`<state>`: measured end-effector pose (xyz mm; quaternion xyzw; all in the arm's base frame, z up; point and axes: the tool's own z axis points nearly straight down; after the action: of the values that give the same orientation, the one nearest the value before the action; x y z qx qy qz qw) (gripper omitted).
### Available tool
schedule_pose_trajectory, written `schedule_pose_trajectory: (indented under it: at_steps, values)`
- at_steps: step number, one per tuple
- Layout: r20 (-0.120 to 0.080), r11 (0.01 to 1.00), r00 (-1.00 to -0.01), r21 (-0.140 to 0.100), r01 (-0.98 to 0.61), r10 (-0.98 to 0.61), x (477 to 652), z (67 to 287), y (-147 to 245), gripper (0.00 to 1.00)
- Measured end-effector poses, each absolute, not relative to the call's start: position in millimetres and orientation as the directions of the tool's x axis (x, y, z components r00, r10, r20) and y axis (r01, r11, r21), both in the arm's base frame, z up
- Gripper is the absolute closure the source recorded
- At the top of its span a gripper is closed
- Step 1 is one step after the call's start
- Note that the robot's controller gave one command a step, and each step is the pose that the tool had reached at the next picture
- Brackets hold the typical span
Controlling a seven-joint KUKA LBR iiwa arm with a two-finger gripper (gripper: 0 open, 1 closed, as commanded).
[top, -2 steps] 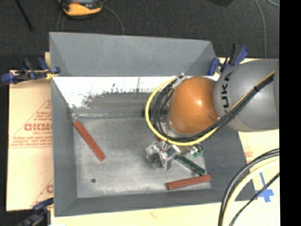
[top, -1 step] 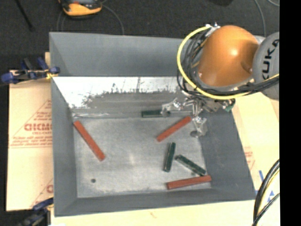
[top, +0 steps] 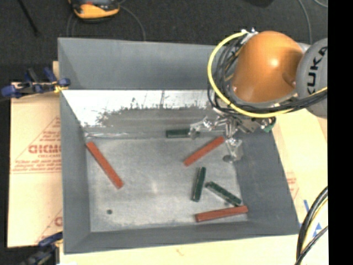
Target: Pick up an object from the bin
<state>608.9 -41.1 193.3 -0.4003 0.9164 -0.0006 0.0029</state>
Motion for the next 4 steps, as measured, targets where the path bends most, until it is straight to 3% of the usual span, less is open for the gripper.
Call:
schedule_pose_trajectory:
  at_steps: [1, 2, 3, 4]
  values:
    - [-0.010, 0.651, -0.651, -0.009, -0.759, -0.759, 606.3, 151.1, -46.3, 0.00]
    - [-0.005, 0.580, -0.580, -0.008, -0.815, -0.815, 624.6, 89.4, -34.3, 0.00]
    - [-0.004, 0.300, -0.300, -0.006, -0.954, -0.954, 618.3, 73.1, -60.2, 1.00]
    - [-0.003, 0.301, -0.301, -0.005, -0.954, -0.954, 618.3, 73.1, -60.3, 1.00]
